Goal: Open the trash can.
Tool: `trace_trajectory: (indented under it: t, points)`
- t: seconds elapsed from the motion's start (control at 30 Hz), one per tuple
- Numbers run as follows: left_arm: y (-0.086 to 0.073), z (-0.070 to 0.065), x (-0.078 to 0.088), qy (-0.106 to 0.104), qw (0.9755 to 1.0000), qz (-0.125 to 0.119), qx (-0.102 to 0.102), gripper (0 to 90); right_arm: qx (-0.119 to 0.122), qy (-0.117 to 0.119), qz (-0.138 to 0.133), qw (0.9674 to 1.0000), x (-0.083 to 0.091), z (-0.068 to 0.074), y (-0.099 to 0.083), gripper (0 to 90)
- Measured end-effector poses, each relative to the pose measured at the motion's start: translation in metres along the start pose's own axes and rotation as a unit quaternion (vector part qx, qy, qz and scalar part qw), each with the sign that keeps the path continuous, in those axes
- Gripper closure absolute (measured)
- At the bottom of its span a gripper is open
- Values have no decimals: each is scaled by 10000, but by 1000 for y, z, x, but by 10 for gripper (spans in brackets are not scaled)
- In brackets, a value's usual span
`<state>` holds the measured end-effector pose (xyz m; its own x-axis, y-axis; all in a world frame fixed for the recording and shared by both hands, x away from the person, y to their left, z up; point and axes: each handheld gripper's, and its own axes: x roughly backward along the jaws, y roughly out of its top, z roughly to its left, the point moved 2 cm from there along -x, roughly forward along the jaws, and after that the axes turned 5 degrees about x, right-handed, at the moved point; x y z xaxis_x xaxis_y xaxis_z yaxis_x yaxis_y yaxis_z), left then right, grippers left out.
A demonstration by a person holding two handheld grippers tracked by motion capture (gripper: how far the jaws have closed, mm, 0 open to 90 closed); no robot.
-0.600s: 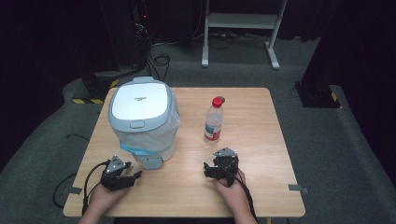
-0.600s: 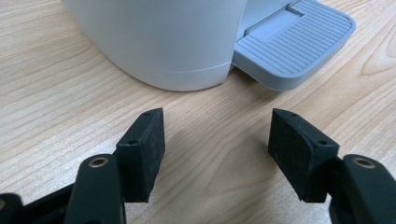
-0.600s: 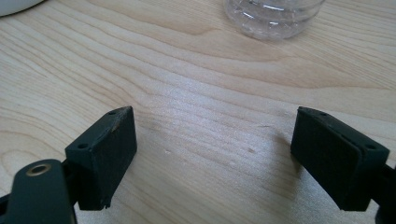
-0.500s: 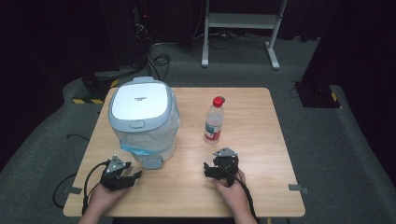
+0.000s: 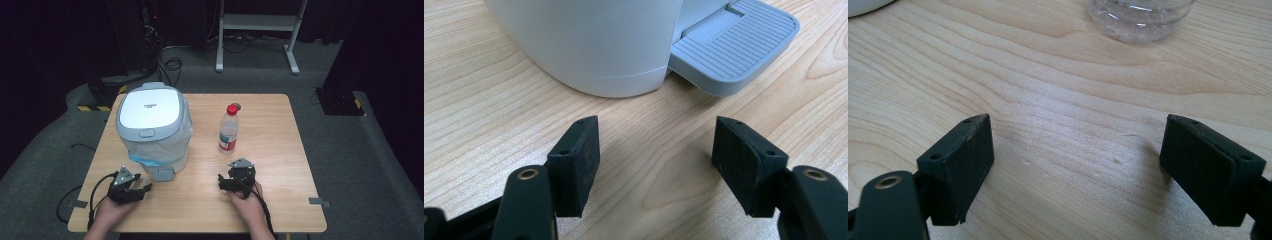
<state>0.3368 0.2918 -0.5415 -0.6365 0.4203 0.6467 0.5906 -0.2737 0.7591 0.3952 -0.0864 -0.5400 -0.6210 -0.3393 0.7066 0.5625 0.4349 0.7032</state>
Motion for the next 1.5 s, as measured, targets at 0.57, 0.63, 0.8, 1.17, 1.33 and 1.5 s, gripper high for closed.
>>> trace_trajectory:
  t: [0.57,0.63,0.8,1.17,1.33,1.5]
  points:
    - [0,1,0,50,10000,47,0,325,-82,-64,11,9999,0,2,0,135]
    - [0,1,0,30,10000,50,-11,326,-72,-70,19,9999,0,2,0,135]
    - [1,0,3,-192,9996,196,-49,327,-87,-82,13,9999,0,2,0,135]
    - [19,-21,22,-369,9990,-221,-151,342,-72,-63,16,10000,0,2,0,134]
    - [27,-26,19,-445,9986,-258,-77,351,208,-158,-24,9997,4,4,1,140]
    - [30,-33,12,-467,9985,-259,-86,367,336,-97,-234,9991,12,9,2,138]
